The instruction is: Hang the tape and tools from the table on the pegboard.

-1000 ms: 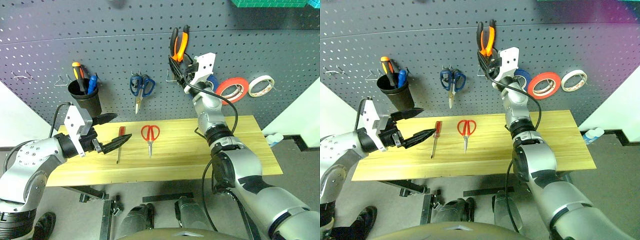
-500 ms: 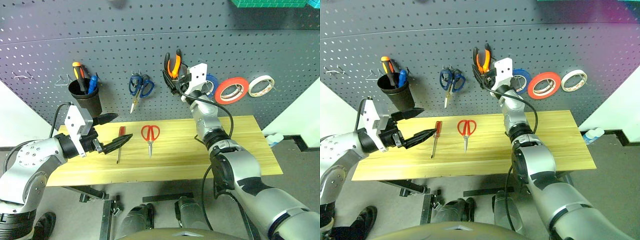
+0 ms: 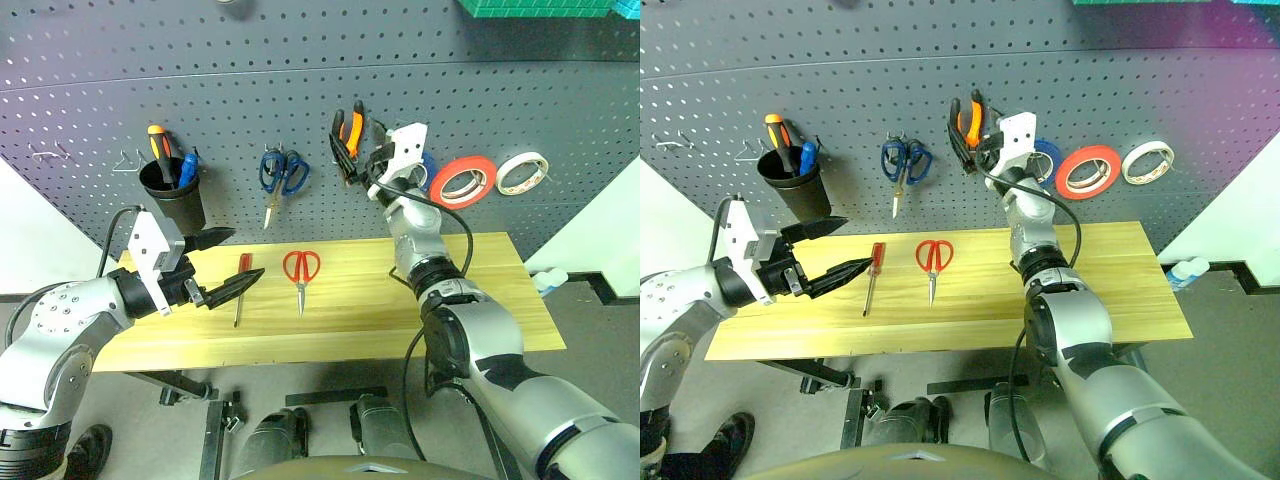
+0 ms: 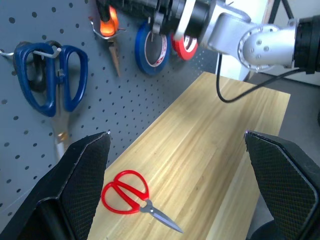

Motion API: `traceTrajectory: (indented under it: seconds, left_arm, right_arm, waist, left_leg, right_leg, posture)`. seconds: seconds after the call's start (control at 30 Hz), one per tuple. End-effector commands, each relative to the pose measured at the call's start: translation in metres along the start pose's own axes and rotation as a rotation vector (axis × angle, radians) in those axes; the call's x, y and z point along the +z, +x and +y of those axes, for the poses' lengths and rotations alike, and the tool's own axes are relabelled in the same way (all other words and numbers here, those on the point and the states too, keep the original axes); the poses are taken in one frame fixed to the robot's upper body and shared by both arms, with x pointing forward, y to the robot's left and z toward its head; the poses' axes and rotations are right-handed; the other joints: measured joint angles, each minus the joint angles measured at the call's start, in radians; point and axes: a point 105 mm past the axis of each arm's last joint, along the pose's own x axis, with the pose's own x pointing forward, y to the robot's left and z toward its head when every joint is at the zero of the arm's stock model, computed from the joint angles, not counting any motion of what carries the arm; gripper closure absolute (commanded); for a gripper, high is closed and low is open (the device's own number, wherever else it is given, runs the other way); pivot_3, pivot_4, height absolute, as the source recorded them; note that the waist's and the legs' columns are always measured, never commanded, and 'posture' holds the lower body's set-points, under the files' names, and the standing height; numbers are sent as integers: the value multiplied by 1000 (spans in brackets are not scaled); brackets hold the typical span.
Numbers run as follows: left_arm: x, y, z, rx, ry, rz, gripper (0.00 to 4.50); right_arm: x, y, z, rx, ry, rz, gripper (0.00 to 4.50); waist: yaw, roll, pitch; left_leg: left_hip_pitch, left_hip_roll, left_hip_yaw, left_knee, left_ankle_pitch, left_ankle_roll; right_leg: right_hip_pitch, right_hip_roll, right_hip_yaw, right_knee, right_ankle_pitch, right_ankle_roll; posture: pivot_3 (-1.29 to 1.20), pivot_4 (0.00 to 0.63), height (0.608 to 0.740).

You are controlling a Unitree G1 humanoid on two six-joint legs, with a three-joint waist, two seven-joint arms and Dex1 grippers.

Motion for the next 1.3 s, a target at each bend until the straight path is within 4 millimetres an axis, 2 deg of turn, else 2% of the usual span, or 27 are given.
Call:
traceTrajectory:
  seconds: [0.03, 0.27, 0.4, 0.53, 0.67, 0.77, 0.83, 0.87, 0.93, 0.97, 1.03, 1.1, 1.2, 1.3]
  left_arm:
    - [13, -5, 2, 5, 46, -20, 0]
    - [14, -4, 5, -6, 49, -15, 0]
    - [13, -3, 4, -10, 47, -18, 0]
    - [12, -5, 5, -6, 43, -19, 0]
    - [9, -9, 5, 8, 37, -15, 0]
    - [3, -11, 6, 29, 27, -10, 0]
    - [0, -10, 10, 59, 16, -20, 0]
    - [-4, -8, 12, 77, 8, -15, 0]
    - [-16, -4, 21, 143, 1, 2, 0]
    - [-27, 1, 24, 177, -29, 30, 0]
    - [-44, 8, 28, 225, -48, 84, 0]
    - [-52, 16, 30, 265, -113, 88, 0]
    - [-68, 30, 32, 350, -59, 170, 0]
    - [-102, 45, 31, 453, -202, 295, 0]
  right_arm:
    - [34, 7, 3, 20, 14, -148, 48]
    - [57, 4, 6, 64, 86, -226, 48]
    - [69, -4, 7, 117, 124, -242, 48]
    - [82, -19, 9, 173, 167, -234, 48]
    - [91, -44, 17, 289, 267, -179, 48]
    - [84, -66, 20, 376, 259, -36, 48]
    - [76, -82, 21, 431, 190, 76, 48]
    - [69, -91, 24, 477, 197, 149, 48]
    - [53, -111, 26, 569, 91, 283, 48]
    - [46, -125, 25, 619, 72, 362, 48]
    - [41, -139, 23, 684, 51, 432, 48]
    - [40, -145, 20, 709, 72, 479, 48]
    - [49, -155, 22, 787, 175, 541, 48]
    - [58, -158, 18, 817, 140, 557, 48]
  waist:
    - [0, 0, 0]
    - [0, 0, 0]
    - [0, 0, 0]
    - [3, 0, 0]
    - [15, 0, 0]
    - [27, 0, 0]
    - [35, 0, 0]
    - [42, 0, 0]
    - [49, 0, 0]
    - [51, 0, 0]
    - [52, 0, 1]
    - [49, 0, 1]
    - [51, -2, 2]
    - [52, -1, 4]
  left_leg:
    - [0, 0, 0, 0, 0, 0]
    - [0, 0, 0, -1, 0, 0]
    - [0, 0, 0, -1, 0, 0]
    - [0, 0, 0, -2, 0, 0]
    - [-1, 0, 0, -2, 0, 0]
    - [-2, 1, 0, -3, 0, 0]
    - [-3, 1, 0, -3, 0, 0]
    - [-3, 1, 0, -3, 0, 0]
    - [-4, 1, 0, -3, -1, 0]
    - [-4, 1, 0, -2, -1, 0]
    - [-5, 1, 1, -1, -2, 1]
    - [-7, 1, 1, 1, -2, 2]
    - [-8, 1, 1, 2, -3, 4]
    - [-8, 2, 1, 2, -4, 6]
  right_leg:
    - [0, 0, 0, 0, 0, 0]
    - [-1, 0, 0, -1, 0, 0]
    - [-1, 0, 0, -1, 0, 0]
    - [-1, 0, 0, -1, 0, 0]
    - [-2, 0, 0, -2, 0, 0]
    - [-2, 0, 0, -2, -1, -1]
    - [-2, -1, 0, -3, -1, -1]
    - [-2, -1, 0, -3, -1, -1]
    - [-1, -2, 0, -4, -1, -1]
    - [-1, -2, 0, -5, -1, -1]
    - [0, -2, -1, -5, -1, -1]
    - [-1, -2, -1, -6, -1, 0]
    - [-1, -2, -2, -8, -1, 0]
    - [1, -2, -2, -11, -1, 0]
  posture:
    - [-113, 113, 740]
    - [-133, 112, 740]
    - [-142, 110, 740]
    - [-151, 108, 740]
    - [-159, 108, 740]
    - [-171, 110, 740]
    - [-171, 110, 740]
    - [-187, 115, 740]
    - [-205, 121, 740]
    - [-213, 125, 740]
    - [-220, 130, 740]
    - [-229, 136, 740]
    - [-243, 150, 740]
    - [-264, 168, 740]
